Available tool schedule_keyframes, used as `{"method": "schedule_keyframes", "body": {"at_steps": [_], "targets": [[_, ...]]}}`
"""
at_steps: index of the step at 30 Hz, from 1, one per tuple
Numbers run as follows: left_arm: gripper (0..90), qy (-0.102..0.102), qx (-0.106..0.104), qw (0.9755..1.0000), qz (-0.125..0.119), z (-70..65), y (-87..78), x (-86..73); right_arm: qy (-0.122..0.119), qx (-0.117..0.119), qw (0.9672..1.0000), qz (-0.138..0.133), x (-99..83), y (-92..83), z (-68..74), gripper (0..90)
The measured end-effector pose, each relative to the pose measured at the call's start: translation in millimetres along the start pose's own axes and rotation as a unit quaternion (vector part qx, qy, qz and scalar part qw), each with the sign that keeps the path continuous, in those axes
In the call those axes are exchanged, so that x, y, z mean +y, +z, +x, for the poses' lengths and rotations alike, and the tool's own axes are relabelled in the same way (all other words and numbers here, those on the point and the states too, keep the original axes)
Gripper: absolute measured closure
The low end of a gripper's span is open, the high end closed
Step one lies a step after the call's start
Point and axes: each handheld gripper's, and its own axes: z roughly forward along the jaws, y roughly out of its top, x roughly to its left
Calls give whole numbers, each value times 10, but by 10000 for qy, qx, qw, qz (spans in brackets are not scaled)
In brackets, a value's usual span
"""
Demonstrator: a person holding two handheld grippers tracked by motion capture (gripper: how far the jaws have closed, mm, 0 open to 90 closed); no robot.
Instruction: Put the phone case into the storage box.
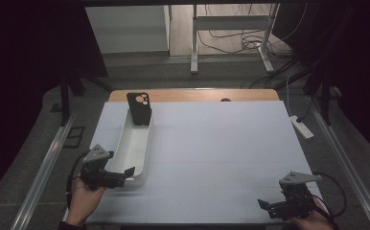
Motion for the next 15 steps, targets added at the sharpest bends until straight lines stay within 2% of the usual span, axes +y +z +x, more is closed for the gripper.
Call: {"method": "schedule_keyframes", "body": {"at_steps": [15], "targets": [[0,-101,67,9999,-22,-64,-145,-201,19,-11,10000,22,1,2,3,0]]}}
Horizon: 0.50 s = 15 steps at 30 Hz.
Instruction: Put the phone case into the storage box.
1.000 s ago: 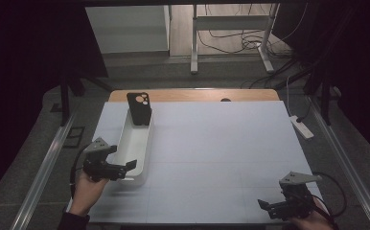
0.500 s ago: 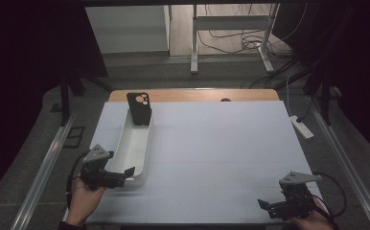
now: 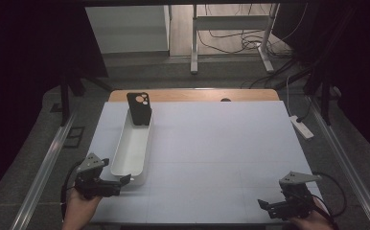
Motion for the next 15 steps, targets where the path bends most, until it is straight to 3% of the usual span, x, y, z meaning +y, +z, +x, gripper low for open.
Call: {"method": "schedule_keyframes", "body": {"at_steps": [15], "targets": [[0,-104,-17,9999,-52,-61,-130,-186,-4,-3,10000,-12,-1,-1,-2,0]]}}
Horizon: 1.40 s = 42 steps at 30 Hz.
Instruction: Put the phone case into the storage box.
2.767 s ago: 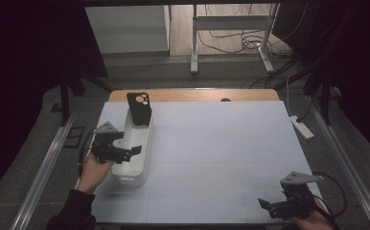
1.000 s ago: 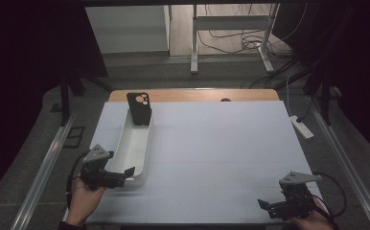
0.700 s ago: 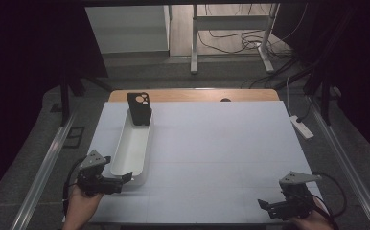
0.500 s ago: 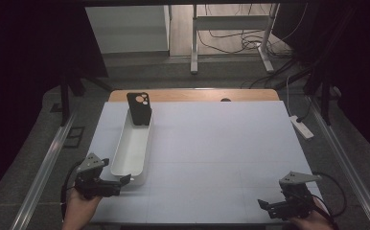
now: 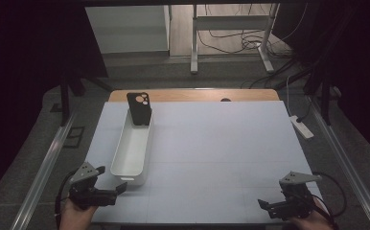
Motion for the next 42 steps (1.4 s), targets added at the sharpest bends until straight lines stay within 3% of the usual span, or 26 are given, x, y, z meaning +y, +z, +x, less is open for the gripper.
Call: {"method": "schedule_keyframes", "body": {"at_steps": [24,42], "targets": [[0,-203,29,9997,135,-49,-129,-349,11,-7,10000,22,1,4,1,1],[0,-189,137,9991,358,-83,-134,-421,-10,-19,10000,30,6,10,4,3]]}}
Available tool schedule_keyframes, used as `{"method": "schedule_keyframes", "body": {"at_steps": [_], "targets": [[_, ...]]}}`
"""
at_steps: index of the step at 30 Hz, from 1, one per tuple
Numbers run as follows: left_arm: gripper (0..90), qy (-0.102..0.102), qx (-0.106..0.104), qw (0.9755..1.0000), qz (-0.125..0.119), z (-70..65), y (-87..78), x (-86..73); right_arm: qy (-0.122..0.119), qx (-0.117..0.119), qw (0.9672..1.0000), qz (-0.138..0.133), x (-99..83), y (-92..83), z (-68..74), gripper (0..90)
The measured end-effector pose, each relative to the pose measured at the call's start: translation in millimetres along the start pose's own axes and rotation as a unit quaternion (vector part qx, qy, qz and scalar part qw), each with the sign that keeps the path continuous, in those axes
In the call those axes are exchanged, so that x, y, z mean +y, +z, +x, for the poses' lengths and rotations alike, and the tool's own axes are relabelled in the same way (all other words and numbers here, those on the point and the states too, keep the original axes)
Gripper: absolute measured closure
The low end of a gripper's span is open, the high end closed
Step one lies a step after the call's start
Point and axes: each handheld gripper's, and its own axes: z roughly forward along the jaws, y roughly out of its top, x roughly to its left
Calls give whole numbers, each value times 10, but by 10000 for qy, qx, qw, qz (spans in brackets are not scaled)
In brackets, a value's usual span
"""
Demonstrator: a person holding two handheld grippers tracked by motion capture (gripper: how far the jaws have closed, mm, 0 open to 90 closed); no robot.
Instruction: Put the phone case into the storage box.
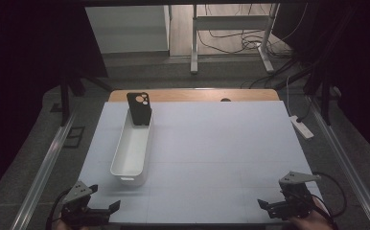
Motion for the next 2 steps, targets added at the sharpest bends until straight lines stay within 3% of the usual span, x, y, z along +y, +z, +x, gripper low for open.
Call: {"method": "schedule_keyframes", "body": {"at_steps": [2], "targets": [[0,14,5,10000,21,-5,6,7,1,4,10000,7,-1,1,0,3]]}}
